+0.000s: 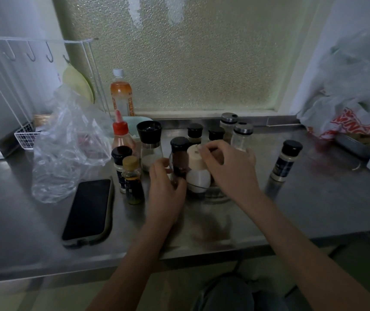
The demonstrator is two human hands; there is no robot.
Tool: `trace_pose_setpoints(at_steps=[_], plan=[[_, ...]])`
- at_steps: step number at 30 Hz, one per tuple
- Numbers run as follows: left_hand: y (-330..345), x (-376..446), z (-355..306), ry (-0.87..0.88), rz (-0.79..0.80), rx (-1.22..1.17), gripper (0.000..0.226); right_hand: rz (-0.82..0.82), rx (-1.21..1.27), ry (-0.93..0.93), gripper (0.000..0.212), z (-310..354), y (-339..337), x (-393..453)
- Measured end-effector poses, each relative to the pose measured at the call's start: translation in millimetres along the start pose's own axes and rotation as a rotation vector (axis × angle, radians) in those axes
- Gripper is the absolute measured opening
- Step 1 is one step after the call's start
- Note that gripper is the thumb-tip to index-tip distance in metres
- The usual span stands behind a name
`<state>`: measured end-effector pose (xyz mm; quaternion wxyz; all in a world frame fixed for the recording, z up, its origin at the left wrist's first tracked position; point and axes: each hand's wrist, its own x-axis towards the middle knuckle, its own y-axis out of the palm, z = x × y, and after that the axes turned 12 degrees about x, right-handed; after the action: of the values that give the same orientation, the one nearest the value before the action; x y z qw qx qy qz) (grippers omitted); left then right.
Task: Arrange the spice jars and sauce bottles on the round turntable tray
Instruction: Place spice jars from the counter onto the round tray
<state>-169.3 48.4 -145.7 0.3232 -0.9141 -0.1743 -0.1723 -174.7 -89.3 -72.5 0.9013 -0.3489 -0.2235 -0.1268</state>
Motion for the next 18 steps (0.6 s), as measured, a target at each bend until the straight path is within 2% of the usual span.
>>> trace_pose_setpoints(at_steps=[1, 3, 5, 6, 8, 10, 13, 16, 18], plan=[[0.7, 0.3, 0.0, -0.009, 0.001, 0.004, 0.045, -0.026, 0.035, -0.016, 0.045, -2.2, -5.5, 2.2], [0.7, 0.6, -0.6, -0.025, 0.015, 0.01, 0.046, -0.199, 0.018, -0.036, 0.046, -18.4, -21.6, 12.0], [0.8, 1.5, -1.5, -0.038, 0.036, 0.026, 0.045, -0.393, -0.131, 0.054, 0.054, -47.6, -41.1, 23.3], [1.0, 2.3, -2.1, -0.038, 0.046, 0.033, 0.044, -0.438, -0.187, 0.138, 0.061, -64.1, -49.6, 26.7], [1.5, 3.3, -2.7, -0.035, 0.06, 0.028, 0.04, -0.423, -0.221, 0.29, 0.069, -92.0, -59.0, 27.6], [1.9, 3.9, -2.8, -0.027, 0.062, 0.018, 0.038, -0.333, -0.147, 0.347, 0.061, -110.5, -61.3, 28.6], [2.0, 4.3, -3.2, -0.031, 0.057, 0.017, 0.038, -0.291, -0.034, 0.268, 0.044, -118.9, -62.5, 29.7], [2.9, 4.3, -2.0, -0.036, 0.062, 0.018, 0.039, -0.372, 0.097, 0.18, 0.036, -105.7, -62.8, 24.6], [3.8, 5.0, -1.6, -0.035, 0.064, 0.027, 0.041, -0.436, 0.186, 0.023, 0.038, -84.5, -60.6, 19.1]])
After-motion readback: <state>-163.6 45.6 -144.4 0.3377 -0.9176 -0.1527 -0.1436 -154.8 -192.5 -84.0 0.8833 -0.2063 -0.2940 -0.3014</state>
